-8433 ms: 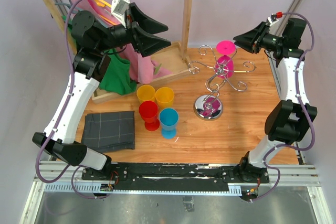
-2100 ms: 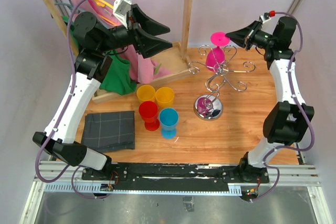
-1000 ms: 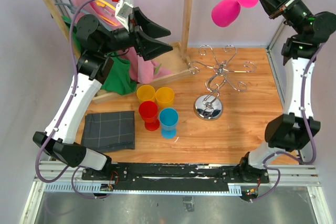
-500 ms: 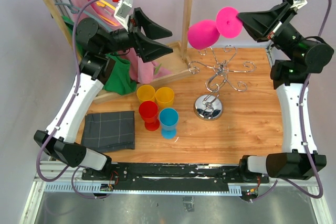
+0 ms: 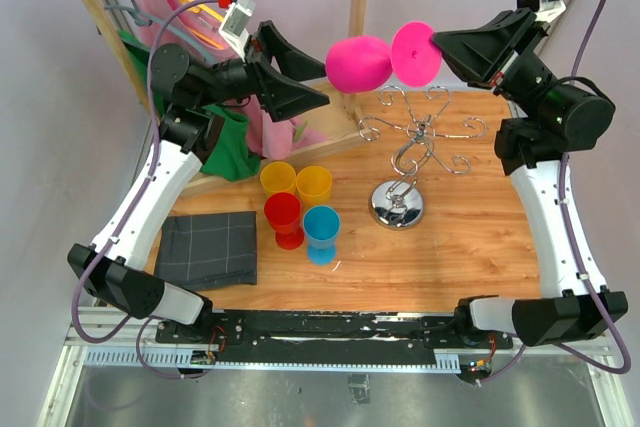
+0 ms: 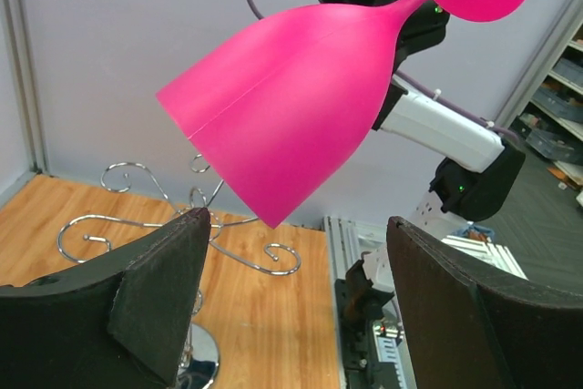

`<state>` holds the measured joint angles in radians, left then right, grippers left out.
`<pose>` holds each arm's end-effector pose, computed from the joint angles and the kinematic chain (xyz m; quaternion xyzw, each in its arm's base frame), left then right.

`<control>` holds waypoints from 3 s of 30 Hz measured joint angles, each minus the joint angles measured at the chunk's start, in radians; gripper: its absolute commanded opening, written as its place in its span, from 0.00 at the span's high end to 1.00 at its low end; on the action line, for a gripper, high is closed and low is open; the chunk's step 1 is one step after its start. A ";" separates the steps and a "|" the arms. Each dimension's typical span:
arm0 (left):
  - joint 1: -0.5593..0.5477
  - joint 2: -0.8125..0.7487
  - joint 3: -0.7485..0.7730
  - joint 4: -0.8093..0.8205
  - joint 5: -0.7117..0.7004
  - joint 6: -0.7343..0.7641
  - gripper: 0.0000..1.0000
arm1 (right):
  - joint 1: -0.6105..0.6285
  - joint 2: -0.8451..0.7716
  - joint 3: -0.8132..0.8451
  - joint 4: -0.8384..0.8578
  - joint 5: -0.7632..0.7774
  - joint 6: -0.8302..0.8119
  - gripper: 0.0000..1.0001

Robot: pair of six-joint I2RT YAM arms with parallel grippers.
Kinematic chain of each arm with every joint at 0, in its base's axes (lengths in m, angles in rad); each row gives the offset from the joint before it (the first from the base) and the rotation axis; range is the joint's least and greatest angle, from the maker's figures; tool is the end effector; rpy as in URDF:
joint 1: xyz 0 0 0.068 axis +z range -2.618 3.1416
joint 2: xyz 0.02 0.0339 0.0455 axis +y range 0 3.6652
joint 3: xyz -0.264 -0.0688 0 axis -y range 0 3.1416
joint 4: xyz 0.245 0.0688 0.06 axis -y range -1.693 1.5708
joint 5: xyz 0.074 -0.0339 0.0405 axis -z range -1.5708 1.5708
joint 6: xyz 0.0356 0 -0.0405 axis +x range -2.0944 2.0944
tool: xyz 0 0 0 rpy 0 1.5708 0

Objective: Take the wine glass off the wine glass rack
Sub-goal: Place the wine glass at the center of the board.

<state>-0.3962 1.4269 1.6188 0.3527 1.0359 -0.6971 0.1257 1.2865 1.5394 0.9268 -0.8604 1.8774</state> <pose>0.2557 -0.1402 0.5281 0.3625 0.4863 -0.6011 0.5203 0.2002 0.0525 0.5762 -0.1263 0.4273 0.7946 0.4123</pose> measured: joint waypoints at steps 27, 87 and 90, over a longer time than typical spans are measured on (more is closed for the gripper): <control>0.000 0.006 -0.002 0.185 0.006 -0.187 0.20 | 0.091 0.046 -0.074 0.216 0.078 0.001 0.99; -0.005 -0.211 0.181 -1.192 -0.372 0.869 1.00 | -0.339 -0.121 -0.096 -0.403 -0.149 -0.455 0.13; -0.005 -0.250 0.167 -1.292 -0.450 0.957 1.00 | -0.341 -0.127 -0.096 -0.483 -0.161 -0.513 0.02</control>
<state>-0.4015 1.1770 1.7859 -0.9398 0.5861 0.2596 -0.2153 1.1591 1.4433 0.4438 -1.0218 1.3647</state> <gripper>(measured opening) 0.029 0.874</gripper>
